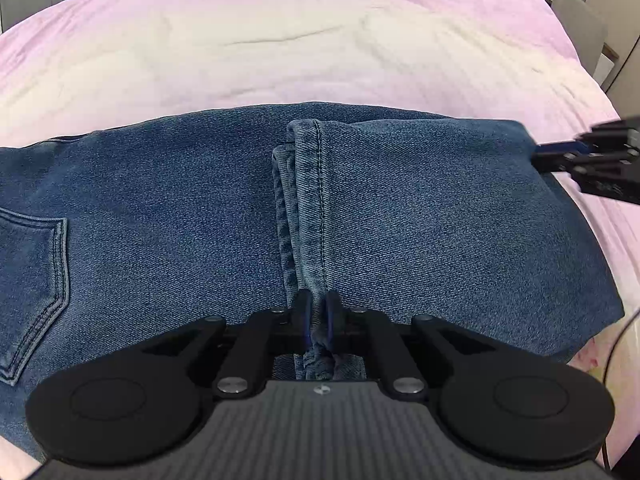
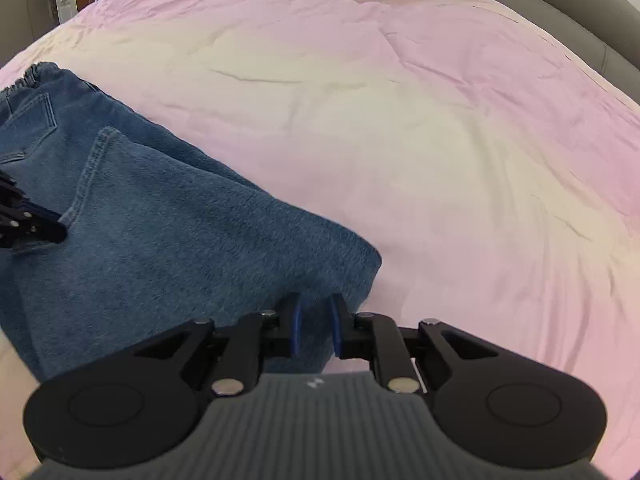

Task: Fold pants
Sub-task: 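Hold the folded hem edge with the left gripper while the right gripper releases and withdraws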

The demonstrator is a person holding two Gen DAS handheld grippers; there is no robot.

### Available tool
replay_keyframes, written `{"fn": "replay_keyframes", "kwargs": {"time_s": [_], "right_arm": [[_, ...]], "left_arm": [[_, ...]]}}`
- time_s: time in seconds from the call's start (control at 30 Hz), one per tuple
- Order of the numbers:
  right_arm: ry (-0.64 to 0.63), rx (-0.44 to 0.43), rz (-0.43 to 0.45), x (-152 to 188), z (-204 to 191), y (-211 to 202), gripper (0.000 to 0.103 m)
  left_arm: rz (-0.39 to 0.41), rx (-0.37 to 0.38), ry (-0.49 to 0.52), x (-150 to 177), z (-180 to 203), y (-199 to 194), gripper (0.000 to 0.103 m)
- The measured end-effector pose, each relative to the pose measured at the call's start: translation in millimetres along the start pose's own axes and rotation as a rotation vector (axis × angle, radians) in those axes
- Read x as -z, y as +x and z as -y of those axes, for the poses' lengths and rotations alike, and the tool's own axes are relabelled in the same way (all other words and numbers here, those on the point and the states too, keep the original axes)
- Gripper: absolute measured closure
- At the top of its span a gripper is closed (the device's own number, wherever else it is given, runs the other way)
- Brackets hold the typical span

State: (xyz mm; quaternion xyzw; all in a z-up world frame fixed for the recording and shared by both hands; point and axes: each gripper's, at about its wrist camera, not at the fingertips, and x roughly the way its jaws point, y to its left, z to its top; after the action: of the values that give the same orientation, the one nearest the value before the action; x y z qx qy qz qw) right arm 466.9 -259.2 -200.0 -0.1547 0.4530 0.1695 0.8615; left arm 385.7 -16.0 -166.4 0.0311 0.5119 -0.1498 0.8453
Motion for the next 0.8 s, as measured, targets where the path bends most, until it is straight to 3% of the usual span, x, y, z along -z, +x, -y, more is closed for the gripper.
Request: {"fn": "replay_keyframes", "kwargs": {"time_s": [0.1,0.2,0.33,0.43,0.63,0.8], "right_arm": [[0.022,-0.022,-0.075,-8,3,35,0.099],[0.038,-0.028,-0.096,-9,7,43,0.099],[0.05,-0.027,-0.099,-12,10,21,0.097],[0.056,-0.106,-0.112,-4,7,-7,0.097],[-0.062,-0.198,-0.157,34,-29,-52,0.096],[-0.144,-0.211,-0.189,60,-50,-48,0.096]], "left_arm": [[0.002,0.013,-0.026,1,-2,2,0.094],[-0.002,0.016,-0.034,1,-4,0,0.094],[-0.013,0.01,-0.03,1,-5,-1,0.094],[-0.012,0.006,-0.029,0,-4,-3,0.094],[-0.013,-0.002,-0.024,-2,3,7,0.093],[-0.018,-0.002,-0.023,-4,6,6,0.093]]}}
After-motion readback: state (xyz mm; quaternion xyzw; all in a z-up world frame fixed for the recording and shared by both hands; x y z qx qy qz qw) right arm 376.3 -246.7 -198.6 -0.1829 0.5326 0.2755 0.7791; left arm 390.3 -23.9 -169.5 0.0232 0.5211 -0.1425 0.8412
